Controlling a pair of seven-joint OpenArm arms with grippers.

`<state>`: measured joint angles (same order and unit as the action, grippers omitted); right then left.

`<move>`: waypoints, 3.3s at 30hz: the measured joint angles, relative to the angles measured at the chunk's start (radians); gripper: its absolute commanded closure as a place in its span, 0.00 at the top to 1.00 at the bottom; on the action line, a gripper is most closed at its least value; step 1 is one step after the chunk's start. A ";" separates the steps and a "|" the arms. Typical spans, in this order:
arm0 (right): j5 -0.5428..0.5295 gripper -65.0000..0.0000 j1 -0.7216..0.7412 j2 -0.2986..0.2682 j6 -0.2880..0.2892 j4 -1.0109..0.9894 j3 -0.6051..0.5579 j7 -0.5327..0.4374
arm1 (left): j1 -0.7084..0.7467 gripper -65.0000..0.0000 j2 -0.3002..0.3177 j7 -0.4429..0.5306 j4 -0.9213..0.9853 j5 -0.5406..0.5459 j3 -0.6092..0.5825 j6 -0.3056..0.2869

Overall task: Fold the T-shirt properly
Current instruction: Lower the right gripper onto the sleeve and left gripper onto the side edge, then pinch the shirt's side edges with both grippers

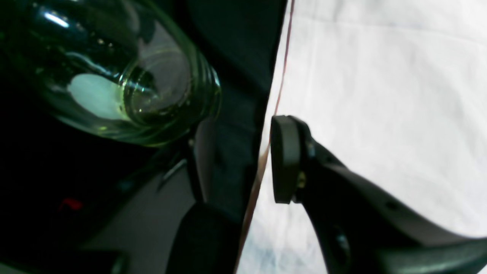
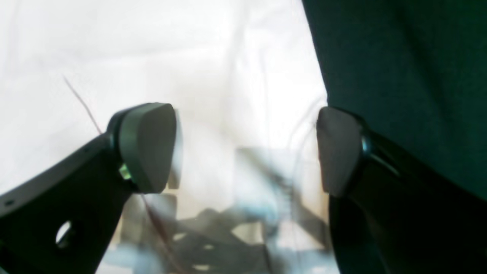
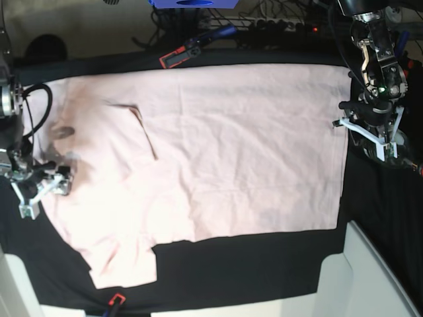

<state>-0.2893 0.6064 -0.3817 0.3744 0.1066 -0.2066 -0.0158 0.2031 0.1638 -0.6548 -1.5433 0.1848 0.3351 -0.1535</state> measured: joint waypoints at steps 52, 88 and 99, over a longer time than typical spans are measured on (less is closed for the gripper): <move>0.006 0.85 -0.013 -0.028 0.060 0.048 -0.008 0.035 | -0.594 0.37 -0.066 -0.027 0.619 -0.292 0.274 0.004; 0.007 0.86 0.073 -0.027 0.059 0.103 -0.010 0.053 | -0.689 0.00 -0.003 0.245 1.020 -0.286 0.273 0.006; 0.004 0.86 0.000 -0.017 -0.070 0.088 -0.003 0.055 | -0.659 0.00 -0.003 0.260 0.992 -0.275 0.273 -0.012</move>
<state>-0.2855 0.6067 -0.3985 0.3046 0.1944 -0.2096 0.0387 -0.4557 0.1608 -0.3946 -0.5514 -0.0898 0.6083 -0.1654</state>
